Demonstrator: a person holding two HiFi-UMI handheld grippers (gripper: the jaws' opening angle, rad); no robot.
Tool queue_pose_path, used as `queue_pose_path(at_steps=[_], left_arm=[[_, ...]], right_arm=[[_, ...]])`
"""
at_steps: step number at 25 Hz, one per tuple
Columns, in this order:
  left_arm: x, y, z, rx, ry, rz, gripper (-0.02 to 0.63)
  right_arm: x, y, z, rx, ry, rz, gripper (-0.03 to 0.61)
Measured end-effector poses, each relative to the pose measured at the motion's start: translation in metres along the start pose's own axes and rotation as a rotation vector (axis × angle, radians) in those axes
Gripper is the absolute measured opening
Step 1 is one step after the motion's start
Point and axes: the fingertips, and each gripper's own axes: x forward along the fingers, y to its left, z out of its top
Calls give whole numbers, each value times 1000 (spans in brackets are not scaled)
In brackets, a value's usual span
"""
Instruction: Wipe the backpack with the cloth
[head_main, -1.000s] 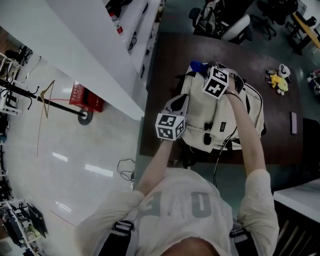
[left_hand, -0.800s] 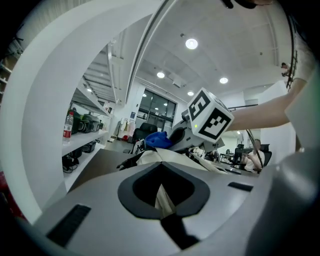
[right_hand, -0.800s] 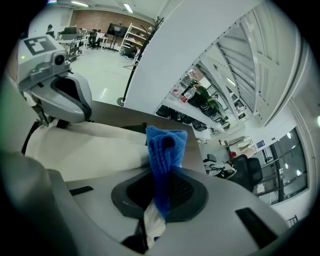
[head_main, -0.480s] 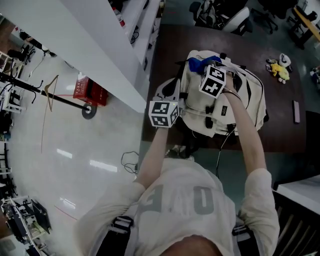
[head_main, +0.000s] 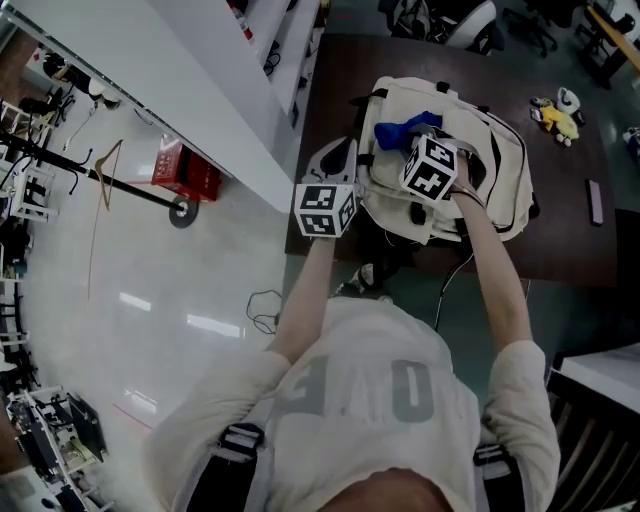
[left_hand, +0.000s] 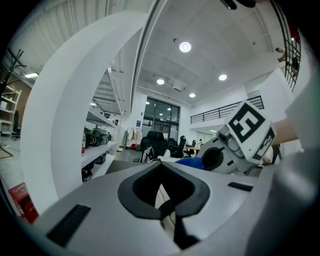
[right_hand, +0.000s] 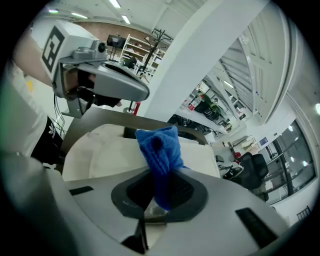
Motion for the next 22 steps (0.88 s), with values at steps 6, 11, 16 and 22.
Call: queue_pose_path(at_steps=[6, 11, 16, 22], left_arm=[[-25, -13, -4, 1, -12, 25, 5], [-49, -23, -13, -1, -20, 49, 5], [-64, -25, -26, -18, -22, 82, 3], [-74, -31, -25, -24, -35, 98, 3]], right_arm=[[-8, 67, 13, -42, -45, 62, 41], [-9, 107, 22, -55, -69, 79, 41], [-10, 135, 20, -60, -87, 122, 41], [-16, 153, 17, -32, -102, 151, 41]])
